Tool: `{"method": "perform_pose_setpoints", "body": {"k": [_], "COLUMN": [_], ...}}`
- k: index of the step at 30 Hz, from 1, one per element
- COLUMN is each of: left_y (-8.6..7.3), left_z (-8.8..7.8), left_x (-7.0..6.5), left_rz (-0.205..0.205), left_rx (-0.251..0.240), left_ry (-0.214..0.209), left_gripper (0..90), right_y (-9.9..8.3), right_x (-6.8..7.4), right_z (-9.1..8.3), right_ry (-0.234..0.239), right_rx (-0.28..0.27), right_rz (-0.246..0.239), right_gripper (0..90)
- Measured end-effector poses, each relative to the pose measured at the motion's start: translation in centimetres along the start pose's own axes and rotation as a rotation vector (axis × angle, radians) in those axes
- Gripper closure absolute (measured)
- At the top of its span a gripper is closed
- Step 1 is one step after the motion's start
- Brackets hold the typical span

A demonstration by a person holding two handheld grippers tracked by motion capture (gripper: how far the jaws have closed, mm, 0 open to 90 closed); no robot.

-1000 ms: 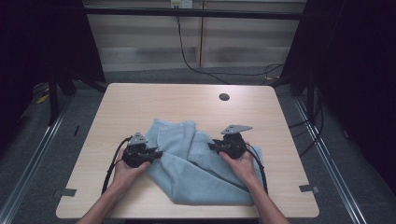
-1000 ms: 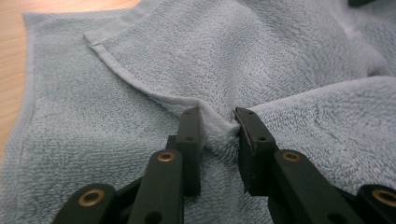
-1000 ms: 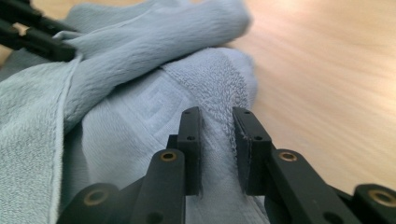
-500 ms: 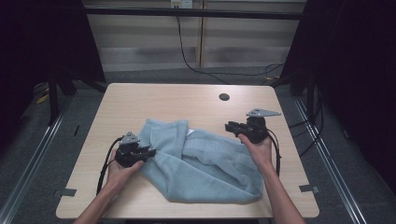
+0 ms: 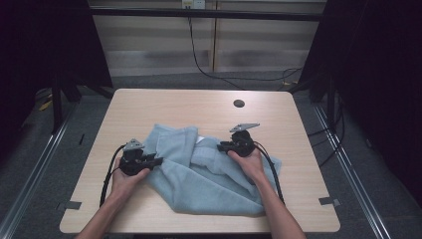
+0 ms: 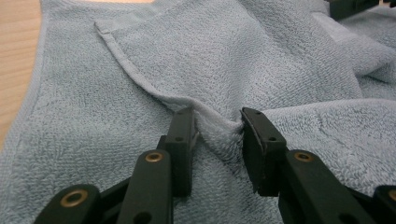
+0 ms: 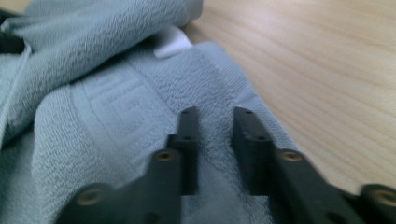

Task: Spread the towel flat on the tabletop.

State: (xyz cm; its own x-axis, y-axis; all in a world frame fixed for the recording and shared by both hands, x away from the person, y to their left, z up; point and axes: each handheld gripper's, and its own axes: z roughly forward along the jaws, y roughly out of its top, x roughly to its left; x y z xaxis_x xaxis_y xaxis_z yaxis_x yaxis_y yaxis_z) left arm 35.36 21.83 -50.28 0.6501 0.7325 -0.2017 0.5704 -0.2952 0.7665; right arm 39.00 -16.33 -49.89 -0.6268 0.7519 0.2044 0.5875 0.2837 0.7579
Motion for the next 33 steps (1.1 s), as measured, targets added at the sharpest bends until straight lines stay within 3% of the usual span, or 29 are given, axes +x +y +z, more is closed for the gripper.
{"method": "perform_pose_setpoints", "body": {"k": [4, 6, 7, 9, 12, 14, 17, 20, 21, 23, 27, 30, 33], "left_y": [-0.2, -0.2, -0.2, -0.2, -0.5, -0.9, -1.7, -2.2, -2.5, -2.7, -2.6, -1.6, -0.5], "left_z": [-0.3, -0.4, -0.4, -0.6, -0.9, -1.5, -2.3, -3.1, -3.5, -4.0, -5.1, -5.4, -5.2], "left_x": [0.2, 0.3, 0.2, 0.2, 0.3, 0.5, 0.3, -0.1, -0.4, -0.6, -1.0, -0.7, -0.3], "left_rz": [-0.019, -0.007, -0.01, -0.003, -0.005, -0.015, -0.017, -0.011, -0.014, -0.011, -0.001, -0.015, -0.033], "left_rx": [-0.007, -0.001, -0.005, 0.005, 0.013, 0.02, 0.026, 0.039, 0.043, 0.043, -0.017, -0.076, -0.11], "left_ry": [0.003, 0.004, 0.007, 0.019, 0.025, 0.021, 0.013, 0.01, 0.002, -0.013, -0.037, -0.076, -0.071], "left_gripper": [66.9, 66.7, 67.2, 67.3, 67.3, 67.2, 67.2, 67.1, 66.9, 65.2, 60.0, 56.8, 56.8], "right_y": [1.0, 1.4, 1.6, 1.8, 1.7, 1.3, 0.5, -0.2, -0.4, -0.5, -1.0, -2.0, -3.4], "right_x": [-1.4, -1.8, -1.8, -2.6, -4.8, -6.0, -7.3, -7.6, -7.4, -6.5, -4.8, -3.1, -1.2], "right_z": [-1.8, -2.6, -2.9, -3.5, -5.1, -5.7, -6.6, -7.3, -7.5, -8.0, -9.1, -9.7, -9.9], "right_ry": [-0.048, -0.058, -0.1, -0.121, -0.239, -0.327, -0.383, -0.383, -0.353, -0.359, -0.294, -0.227, -0.175], "right_rx": [-0.053, -0.051, -0.042, -0.061, -0.126, -0.112, -0.129, -0.127, -0.128, -0.125, -0.131, -0.085, -0.041], "right_rz": [0.04, 0.024, 0.007, 0.029, 0.103, 0.127, 0.178, 0.18, 0.173, 0.139, 0.11, 0.08, 0.053], "right_gripper": [88.7, 88.9, 89.0, 89.1, 89.1, 89.0, 85.0, 73.2, 68.1, 62.4, 56.1, 55.3, 54.4]}}
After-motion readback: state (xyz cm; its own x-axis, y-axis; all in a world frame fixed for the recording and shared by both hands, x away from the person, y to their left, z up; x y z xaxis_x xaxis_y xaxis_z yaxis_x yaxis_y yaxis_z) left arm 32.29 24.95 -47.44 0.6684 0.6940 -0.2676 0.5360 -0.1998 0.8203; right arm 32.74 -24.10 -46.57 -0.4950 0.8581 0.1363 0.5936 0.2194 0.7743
